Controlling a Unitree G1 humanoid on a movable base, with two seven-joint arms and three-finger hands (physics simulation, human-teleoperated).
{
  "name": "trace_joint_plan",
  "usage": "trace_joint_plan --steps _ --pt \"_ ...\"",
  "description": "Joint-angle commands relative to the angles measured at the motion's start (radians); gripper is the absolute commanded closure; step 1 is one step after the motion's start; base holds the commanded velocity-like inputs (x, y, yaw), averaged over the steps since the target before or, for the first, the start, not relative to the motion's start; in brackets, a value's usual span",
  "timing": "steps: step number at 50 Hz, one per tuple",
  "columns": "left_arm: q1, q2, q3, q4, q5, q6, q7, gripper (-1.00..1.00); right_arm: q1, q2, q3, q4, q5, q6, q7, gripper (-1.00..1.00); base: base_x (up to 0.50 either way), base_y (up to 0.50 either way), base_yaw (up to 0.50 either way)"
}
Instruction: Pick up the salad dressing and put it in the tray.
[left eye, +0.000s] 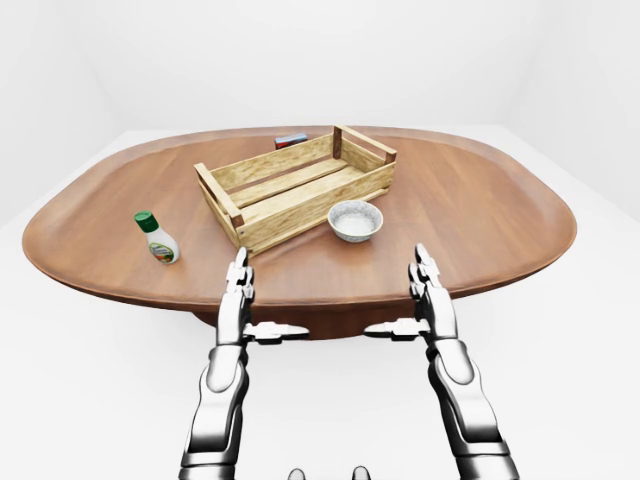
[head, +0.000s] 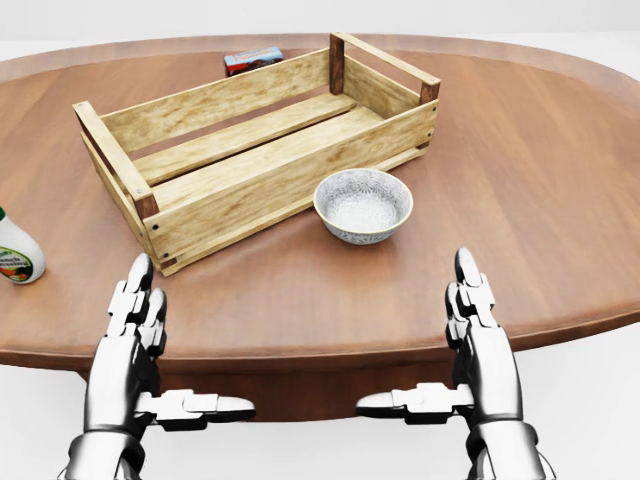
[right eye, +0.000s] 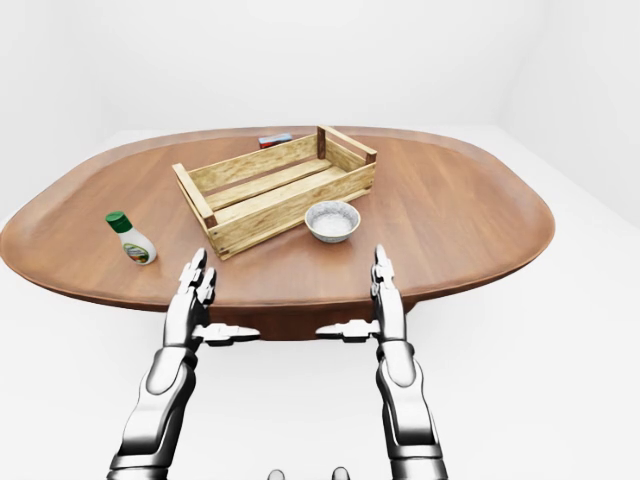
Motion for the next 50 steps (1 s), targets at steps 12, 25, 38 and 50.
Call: trace_joint_plan --steps 12,25,38,50 --pt "-0.184 0.158 0.247 -0.463 -0.148 0.086 -0.026 -1.00 0.183 -0.015 -0.453 -1.027 0.063 0.081 0.218 -1.00 0.00 0.00 0.00" --pt "-0.370 0.440 0.492 -0.431 -0.317 0.086 0.046 -1.00 0.625 -0.370 -0.997 -1.042 0.847 0.081 -0.075 -1.00 0.00 0.00 0.00" --pt "-0.430 0.648 0.635 -0.320 -0.433 0.086 0.157 -1.00 0.597 -0.331 -0.983 -1.042 0.763 0.081 -0.041 -1.00 0.00 0.00 0.00" --pt "-0.423 0.747 0.660 -0.221 -0.529 0.086 0.287 -1.00 0.567 -0.351 -0.919 -1.042 0.600 0.081 -0.082 -1.00 0.02 0.42 0.00"
